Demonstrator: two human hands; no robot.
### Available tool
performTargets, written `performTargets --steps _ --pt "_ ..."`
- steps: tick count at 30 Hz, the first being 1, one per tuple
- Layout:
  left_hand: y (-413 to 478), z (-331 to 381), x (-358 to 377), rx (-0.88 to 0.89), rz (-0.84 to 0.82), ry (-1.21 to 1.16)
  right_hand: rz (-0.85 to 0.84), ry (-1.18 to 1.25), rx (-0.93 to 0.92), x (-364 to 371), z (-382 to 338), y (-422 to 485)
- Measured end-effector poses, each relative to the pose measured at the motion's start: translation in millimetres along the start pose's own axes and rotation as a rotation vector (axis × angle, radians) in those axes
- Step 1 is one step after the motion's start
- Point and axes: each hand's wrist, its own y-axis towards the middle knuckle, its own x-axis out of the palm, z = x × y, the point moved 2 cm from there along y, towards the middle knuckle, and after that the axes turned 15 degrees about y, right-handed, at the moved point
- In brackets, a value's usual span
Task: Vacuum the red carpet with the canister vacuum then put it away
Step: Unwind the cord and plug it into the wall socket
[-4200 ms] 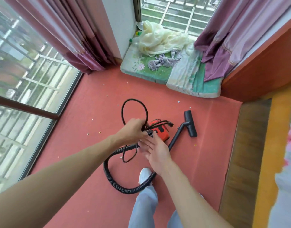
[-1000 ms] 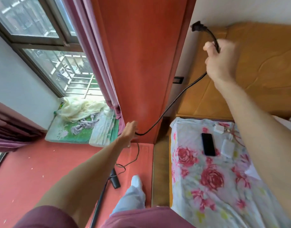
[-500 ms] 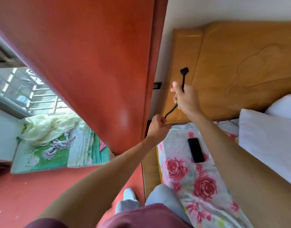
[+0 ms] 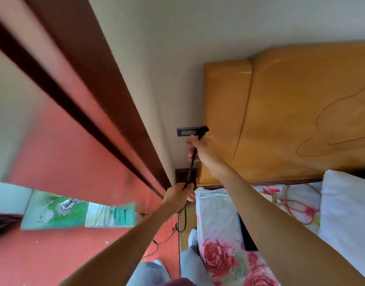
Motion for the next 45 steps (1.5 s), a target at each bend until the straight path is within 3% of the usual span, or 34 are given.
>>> performTargets --steps 3,6,9,19,31,42,45 --pt "17 1 6 -0.086 0.009 -0.046 0.039 0.075 0.130 10 13 28" --pt "28 9 9 -0.130 0.036 -0.067 -0.011 -0.090 0.175 18 33 54" --pt "39 12 9 -0.159 0.054 -0.051 -0.077 -0.095 0.292 24 52 79" --pt "97 13 7 -0.345 0.217 -0.049 0.094 -0.194 0.286 29 90 169" --pt "138 -7 26 -0.403 0.373 0.032 0.461 0.242 0.283 28 152 220" --pt "161 -13 22 -0.455 0.513 -0.062 0.488 0.519 0.378 33 180 263" --pt "163 -16 24 -0.446 0.511 -0.080 0.496 0.437 0.315 31 186 263"
